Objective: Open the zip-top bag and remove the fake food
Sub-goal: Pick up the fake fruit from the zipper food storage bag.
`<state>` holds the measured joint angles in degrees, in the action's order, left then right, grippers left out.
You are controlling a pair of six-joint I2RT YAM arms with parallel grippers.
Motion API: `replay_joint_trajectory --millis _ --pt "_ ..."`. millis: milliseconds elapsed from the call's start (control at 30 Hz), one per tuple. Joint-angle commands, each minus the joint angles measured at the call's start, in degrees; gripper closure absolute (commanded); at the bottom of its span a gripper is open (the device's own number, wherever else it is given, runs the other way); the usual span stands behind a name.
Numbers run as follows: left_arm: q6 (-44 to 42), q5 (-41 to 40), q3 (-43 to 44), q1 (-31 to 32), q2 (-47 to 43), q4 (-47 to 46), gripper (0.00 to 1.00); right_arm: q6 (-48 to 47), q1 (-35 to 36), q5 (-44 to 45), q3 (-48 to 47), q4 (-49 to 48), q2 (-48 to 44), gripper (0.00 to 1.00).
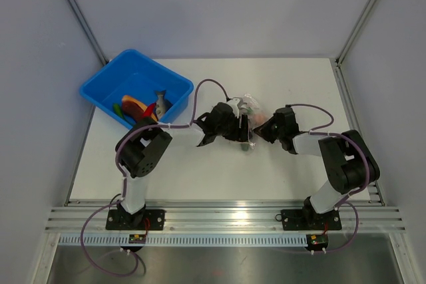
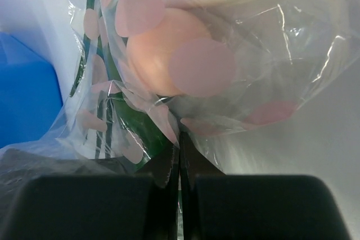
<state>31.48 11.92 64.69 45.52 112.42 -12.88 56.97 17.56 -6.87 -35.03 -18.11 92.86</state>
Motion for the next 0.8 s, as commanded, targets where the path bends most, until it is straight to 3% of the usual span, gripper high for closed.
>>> replay_joint_trajectory --millis 0,200,400,767 --pt "-1.07 -0.94 2.9 0.19 1.48 0.84 0.35 0.42 0.72 -3.23 0.22 -4.39 -1.54 1.0" --pt "-1.08 -4.53 3.61 0.27 1.49 4.71 0.36 -0.1 0.81 -2.8 -0.13 -3.61 -1.45 1.0" --pt "-1.86 -3.84 0.27 0.45 -1.5 1.19 0.37 -0.9 0.72 -0.07 -0.22 -1.58 -3.74 1.0" --pt "-6.7 -10.6 5.44 2.38 0.95 9.36 0.41 -0.81 0.63 -0.95 -0.48 -2.02 -3.56 1.0"
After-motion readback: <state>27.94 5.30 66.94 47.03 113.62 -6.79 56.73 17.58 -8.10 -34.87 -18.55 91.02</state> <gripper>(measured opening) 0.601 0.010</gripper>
